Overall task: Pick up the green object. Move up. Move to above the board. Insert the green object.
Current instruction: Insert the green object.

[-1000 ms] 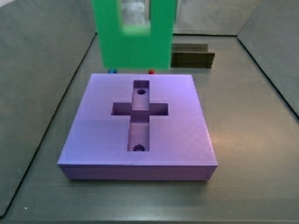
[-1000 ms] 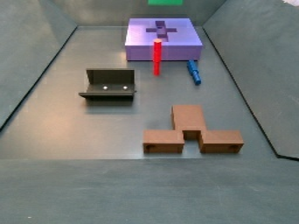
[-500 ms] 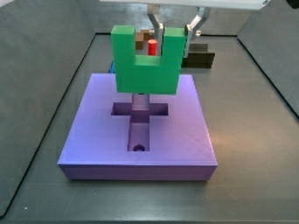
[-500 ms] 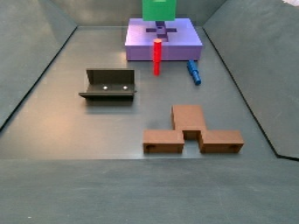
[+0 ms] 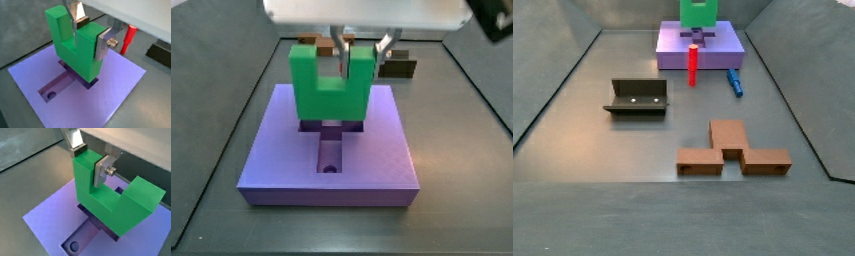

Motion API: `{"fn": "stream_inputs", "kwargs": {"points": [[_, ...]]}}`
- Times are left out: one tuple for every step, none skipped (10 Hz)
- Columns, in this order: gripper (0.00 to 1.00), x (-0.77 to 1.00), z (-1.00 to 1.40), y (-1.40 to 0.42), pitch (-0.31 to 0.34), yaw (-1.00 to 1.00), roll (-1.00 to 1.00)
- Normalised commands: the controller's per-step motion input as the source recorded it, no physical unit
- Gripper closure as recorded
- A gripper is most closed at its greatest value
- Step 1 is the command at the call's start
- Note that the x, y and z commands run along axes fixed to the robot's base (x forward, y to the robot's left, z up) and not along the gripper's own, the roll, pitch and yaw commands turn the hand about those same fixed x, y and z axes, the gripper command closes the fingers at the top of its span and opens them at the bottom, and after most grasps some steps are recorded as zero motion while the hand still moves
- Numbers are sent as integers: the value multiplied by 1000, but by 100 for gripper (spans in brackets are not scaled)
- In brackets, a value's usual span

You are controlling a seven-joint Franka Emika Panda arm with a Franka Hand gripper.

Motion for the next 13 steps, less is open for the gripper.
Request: {"fn": "stream_inputs", "kwargs": {"points": [[100,-34,-280,-77,-44,317,310],[100,0,-223,46,0,34,171],[100,-106,-209,43,-21,0,9],[100,0,-129,0,-101,-17,-101],[100,0,-131,0,-91,-49,-93],[100,0,-131,0,-136,-109,-126],[100,26,-89,0,-154,-194,-193],[100,0,-123,0,-134,-220,-131],[100,0,-169,49,-151,-171,-107],[100,-126,-260,54,-217,-34,-66],[100,-240,-329,57,-227,0,-56],[100,-354,-320,0,-234,0,-46],[100,-174,-443,0,-189,0,0]]}}
